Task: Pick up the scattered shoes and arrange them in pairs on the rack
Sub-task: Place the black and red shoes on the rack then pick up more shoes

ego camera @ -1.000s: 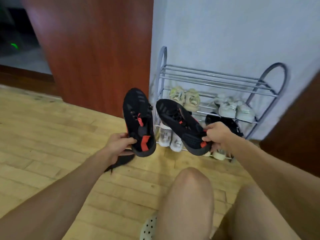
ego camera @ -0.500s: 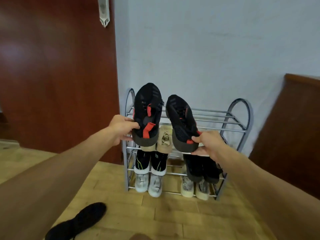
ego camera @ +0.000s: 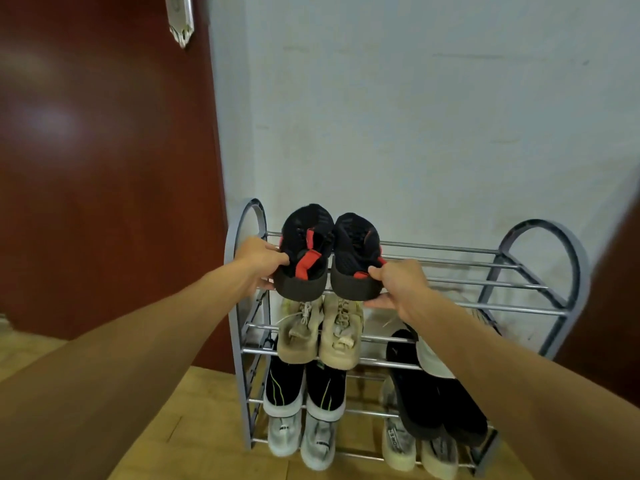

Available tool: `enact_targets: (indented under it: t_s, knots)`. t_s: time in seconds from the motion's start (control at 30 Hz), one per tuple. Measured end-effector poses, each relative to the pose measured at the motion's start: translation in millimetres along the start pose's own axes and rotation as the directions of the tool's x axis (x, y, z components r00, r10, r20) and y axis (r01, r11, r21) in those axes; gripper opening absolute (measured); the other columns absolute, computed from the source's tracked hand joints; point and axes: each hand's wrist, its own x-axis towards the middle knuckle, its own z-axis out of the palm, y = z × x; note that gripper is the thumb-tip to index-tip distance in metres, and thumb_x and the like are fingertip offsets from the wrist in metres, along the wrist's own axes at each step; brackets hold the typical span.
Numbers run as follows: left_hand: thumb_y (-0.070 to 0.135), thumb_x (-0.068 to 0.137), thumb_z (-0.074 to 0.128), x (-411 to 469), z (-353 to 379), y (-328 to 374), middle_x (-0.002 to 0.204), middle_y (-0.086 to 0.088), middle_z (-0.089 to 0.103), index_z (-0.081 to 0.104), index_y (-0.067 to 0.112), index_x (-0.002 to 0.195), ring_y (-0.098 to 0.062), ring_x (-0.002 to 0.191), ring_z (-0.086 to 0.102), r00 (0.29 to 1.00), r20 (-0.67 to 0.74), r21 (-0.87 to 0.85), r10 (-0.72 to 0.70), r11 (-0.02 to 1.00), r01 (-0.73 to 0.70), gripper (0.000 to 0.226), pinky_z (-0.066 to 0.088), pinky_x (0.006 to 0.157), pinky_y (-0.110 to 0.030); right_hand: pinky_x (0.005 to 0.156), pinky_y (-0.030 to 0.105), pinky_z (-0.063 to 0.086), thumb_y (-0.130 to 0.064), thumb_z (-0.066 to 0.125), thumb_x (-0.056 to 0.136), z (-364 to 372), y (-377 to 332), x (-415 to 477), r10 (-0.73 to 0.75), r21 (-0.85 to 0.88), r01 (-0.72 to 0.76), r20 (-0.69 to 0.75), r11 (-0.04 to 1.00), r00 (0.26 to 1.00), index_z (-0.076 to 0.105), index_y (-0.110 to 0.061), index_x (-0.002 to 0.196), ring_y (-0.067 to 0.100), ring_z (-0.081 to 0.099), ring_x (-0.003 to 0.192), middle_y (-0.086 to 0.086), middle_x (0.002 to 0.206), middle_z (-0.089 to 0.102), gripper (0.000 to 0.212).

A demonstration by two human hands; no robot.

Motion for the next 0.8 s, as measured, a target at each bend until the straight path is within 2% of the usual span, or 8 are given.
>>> enact_targets:
  t_s: [0.13,0.2,0.27,0.37,0.47,0.57,0.7,0.8]
  knots:
    - [0.001,0.086,0.062,15,8,-5,0.094,-0.02,0.068,0.067,-0.002,0.1,-0.032,0.08,0.067,0.998,-0.059,-0.02,-0.011,1.0,0.01,0.016,0.059,0.064,-0.041,0.066,0.043,0.061,-0.007,0.057,0.091,4,7,7,-0.008,-0.066,0.007,-0.017,0.998,1.0,0.061,-0.001,0.106,0.036,0.069,0.096,0.022,0.114,0.066,0.016]
    - [0.004,0.087,0.062,17,10,-8,0.102,-0.021,0.07,0.068,-0.001,0.099,-0.036,0.092,0.069,0.997,-0.075,-0.005,0.013,1.0,-0.014,0.014,0.059,0.076,-0.045,0.066,0.038,0.061,-0.012,0.053,0.094,2,4,5,-0.024,-0.204,0.029,0.03,0.978,0.999,0.059,-0.001,0.108,0.036,0.071,0.094,0.021,0.097,0.069,0.019]
    - [0.008,0.09,0.06,13,11,-10,0.105,-0.02,0.069,0.067,0.002,0.105,-0.035,0.096,0.068,0.998,-0.066,-0.009,0.015,1.0,-0.016,0.017,0.058,0.08,-0.045,0.082,0.046,0.059,-0.017,0.046,0.099,0,0,-2,0.019,-0.321,-0.002,0.05,0.947,0.999,0.053,-0.001,0.109,0.04,0.07,0.092,0.014,0.077,0.062,0.02]
    - [0.013,0.093,0.058,-5,6,-9,0.108,-0.014,0.064,0.063,0.002,0.116,-0.028,0.095,0.065,1.0,-0.018,-0.021,0.011,1.0,-0.012,0.026,0.058,0.075,-0.036,0.075,0.047,0.06,-0.028,0.04,0.101,-2,-1,-20,-0.011,-0.439,0.034,0.055,0.898,0.998,0.05,-0.003,0.124,0.037,0.07,0.087,0.014,0.101,0.06,0.035]
    - [0.02,0.091,0.059,-30,-10,-1,0.113,-0.005,0.058,0.062,0.007,0.121,-0.024,0.102,0.058,0.999,-0.036,0.033,0.037,0.999,-0.036,0.032,0.054,0.086,-0.036,0.08,0.046,0.057,-0.026,0.045,0.097,-2,2,-44,-0.229,-0.646,0.16,-0.024,0.746,0.973,0.042,-0.004,0.133,0.034,0.062,0.097,0.015,0.129,0.043,0.041]
    - [0.021,0.09,0.059,-59,-30,3,0.12,-0.006,0.06,0.064,0.011,0.119,-0.022,0.105,0.057,0.995,-0.046,0.074,0.094,0.993,-0.09,0.031,0.051,0.081,-0.032,0.089,0.046,0.051,-0.012,0.048,0.09,3,2,-74,-0.402,-0.782,0.32,0.098,0.535,0.911,0.044,-0.009,0.127,0.033,0.058,0.102,0.012,0.131,0.036,0.038]
    - [0.019,0.091,0.058,-106,-60,-14,0.122,-0.005,0.062,0.065,0.014,0.117,-0.021,0.11,0.057,0.987,-0.064,0.135,0.15,0.981,-0.141,0.028,0.05,0.094,-0.036,0.089,0.047,0.052,-0.008,0.047,0.085,29,13,-110,-0.357,-0.805,0.477,0.356,0.351,0.864,0.059,-0.006,0.115,0.033,0.06,0.102,0.014,0.121,0.056,0.033]
    - [0.018,0.092,0.057,-134,-86,-42,0.105,-0.001,0.065,0.065,0.017,0.111,-0.02,0.102,0.059,0.986,-0.062,0.17,0.157,0.975,-0.145,0.021,0.051,0.093,-0.038,0.088,0.048,0.054,-0.007,0.049,0.084,62,30,-133,-0.209,-0.805,0.526,0.484,0.275,0.85,0.068,0.005,0.106,0.038,0.063,0.104,0.023,0.112,0.067,0.031]
